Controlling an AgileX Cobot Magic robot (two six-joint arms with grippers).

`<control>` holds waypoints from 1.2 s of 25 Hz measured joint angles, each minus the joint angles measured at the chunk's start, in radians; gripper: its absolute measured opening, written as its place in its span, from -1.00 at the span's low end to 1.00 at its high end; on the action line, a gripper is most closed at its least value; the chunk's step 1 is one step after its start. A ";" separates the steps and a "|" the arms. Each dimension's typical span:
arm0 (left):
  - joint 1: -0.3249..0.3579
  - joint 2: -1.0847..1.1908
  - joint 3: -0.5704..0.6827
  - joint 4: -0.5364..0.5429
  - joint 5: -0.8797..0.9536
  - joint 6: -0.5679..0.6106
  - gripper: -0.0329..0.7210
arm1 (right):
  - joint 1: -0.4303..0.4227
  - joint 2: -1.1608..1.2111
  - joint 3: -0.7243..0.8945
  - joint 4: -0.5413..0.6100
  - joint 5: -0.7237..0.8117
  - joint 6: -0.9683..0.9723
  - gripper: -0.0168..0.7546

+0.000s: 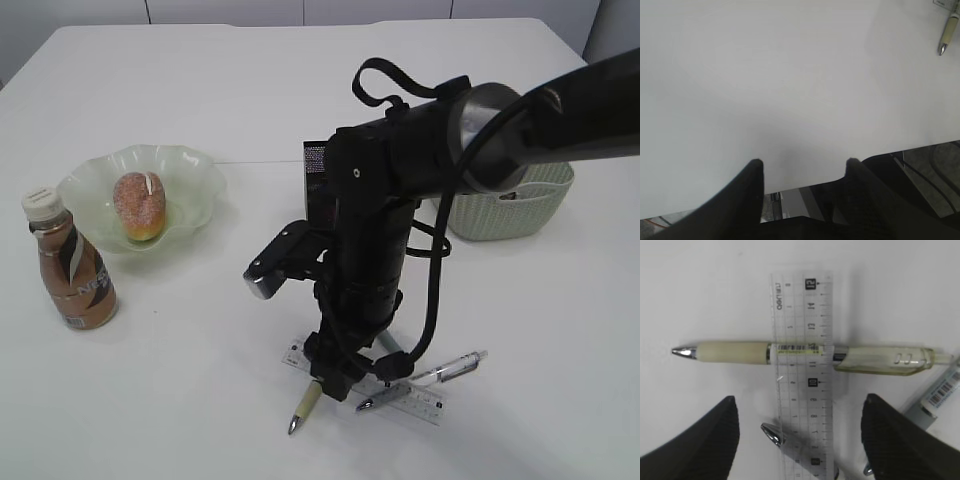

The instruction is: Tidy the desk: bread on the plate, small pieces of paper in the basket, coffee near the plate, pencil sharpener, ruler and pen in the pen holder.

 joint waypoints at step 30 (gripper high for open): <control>0.000 0.000 0.000 0.014 0.000 0.000 0.10 | 0.000 0.020 -0.005 -0.036 0.006 0.103 0.55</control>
